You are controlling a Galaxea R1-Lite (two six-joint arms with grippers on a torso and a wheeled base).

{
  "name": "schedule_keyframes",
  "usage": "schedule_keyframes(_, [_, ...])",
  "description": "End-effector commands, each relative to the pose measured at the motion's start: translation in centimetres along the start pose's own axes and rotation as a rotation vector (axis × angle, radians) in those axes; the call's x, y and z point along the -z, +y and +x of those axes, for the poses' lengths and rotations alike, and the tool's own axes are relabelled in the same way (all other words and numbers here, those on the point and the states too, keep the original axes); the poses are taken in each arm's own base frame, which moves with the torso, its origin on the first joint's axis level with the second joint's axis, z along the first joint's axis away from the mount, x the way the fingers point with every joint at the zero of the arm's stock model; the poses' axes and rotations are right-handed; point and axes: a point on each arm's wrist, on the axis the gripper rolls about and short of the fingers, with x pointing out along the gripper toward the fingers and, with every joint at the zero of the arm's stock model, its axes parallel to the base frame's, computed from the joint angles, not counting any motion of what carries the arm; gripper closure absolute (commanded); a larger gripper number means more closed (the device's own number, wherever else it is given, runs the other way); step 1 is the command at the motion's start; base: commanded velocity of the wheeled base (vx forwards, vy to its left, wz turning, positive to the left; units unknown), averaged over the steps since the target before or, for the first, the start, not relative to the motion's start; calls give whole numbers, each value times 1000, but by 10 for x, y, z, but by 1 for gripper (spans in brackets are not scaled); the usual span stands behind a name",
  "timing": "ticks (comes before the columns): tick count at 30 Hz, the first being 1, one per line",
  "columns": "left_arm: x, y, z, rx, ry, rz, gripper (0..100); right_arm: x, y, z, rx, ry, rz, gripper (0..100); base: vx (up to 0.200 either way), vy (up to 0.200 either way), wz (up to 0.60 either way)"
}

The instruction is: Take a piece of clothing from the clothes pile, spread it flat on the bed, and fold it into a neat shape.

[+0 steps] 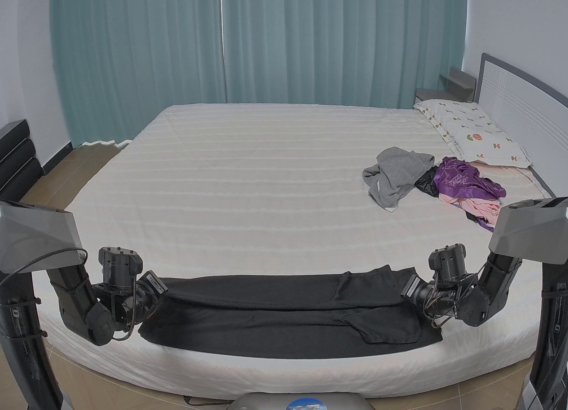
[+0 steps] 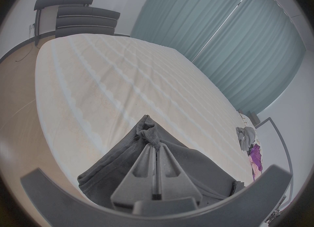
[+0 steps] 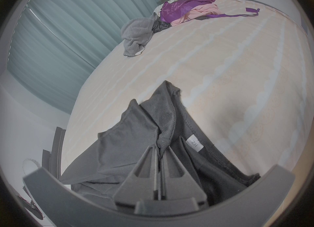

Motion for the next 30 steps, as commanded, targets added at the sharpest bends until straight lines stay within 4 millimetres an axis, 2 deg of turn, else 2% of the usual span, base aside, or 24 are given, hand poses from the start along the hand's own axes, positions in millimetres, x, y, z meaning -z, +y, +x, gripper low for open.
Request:
schedule_keyframes(1, [-2, -3, 1, 13, -10, -2, 100, -12, 10, -8, -41, -42, 6, 100, 0, 0, 0])
schedule_keyframes(7, [-29, -24, 18, 78, -103, 7, 100, -41, 22, -3, -81, -121, 39, 100, 0, 0, 0])
schedule_keyframes(14, [-53, -48, 34, 91, -125, 11, 100, -69, 33, 2, -125, -196, 65, 100, 0, 0, 0])
schedule_keyframes(18, [-65, -56, 39, 116, -154, 1, 100, -77, 40, 5, -150, -220, 67, 100, 0, 0, 0])
schedule_keyframes(30, [-66, -59, 61, 123, -170, -9, 100, -83, 49, 15, -178, -240, 64, 100, 0, 0, 0])
